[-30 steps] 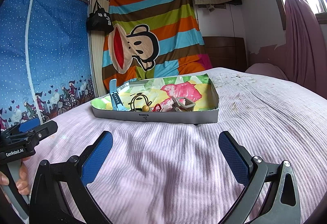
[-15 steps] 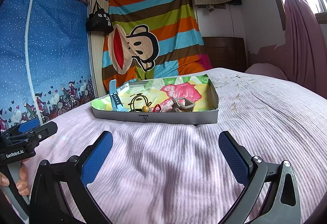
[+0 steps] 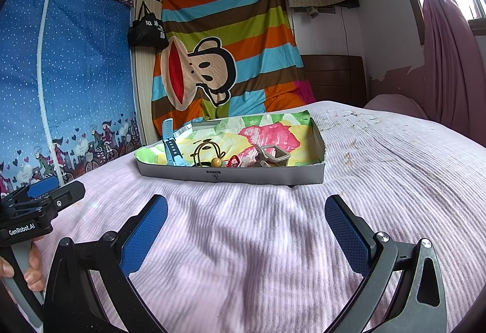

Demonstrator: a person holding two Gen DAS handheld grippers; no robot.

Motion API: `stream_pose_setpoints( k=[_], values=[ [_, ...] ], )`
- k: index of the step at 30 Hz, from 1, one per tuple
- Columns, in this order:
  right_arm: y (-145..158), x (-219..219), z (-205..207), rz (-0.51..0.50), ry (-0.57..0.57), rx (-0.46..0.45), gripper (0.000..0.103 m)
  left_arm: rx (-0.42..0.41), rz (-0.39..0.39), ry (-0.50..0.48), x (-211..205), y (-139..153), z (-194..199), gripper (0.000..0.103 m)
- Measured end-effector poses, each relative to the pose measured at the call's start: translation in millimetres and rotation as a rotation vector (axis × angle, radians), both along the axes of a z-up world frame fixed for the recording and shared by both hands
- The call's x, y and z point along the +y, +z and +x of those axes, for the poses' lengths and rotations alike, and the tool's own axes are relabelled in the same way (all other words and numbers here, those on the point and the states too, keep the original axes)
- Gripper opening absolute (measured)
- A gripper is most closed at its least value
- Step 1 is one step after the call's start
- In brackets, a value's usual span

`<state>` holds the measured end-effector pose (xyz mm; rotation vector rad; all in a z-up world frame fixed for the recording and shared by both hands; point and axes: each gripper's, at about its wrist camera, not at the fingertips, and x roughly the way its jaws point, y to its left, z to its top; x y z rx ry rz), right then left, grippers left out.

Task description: Organize jewelry

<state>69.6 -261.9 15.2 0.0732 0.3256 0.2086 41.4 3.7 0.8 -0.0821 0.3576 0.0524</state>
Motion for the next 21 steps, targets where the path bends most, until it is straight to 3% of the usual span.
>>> stream_pose_setpoints(
  k=[21],
  values=[
    [-0.1,-0.8,0.2,0.001,0.001,-0.001,0.102,-0.006,0.005,0.0,-0.1,0.8,-0.8,0.103]
  ],
)
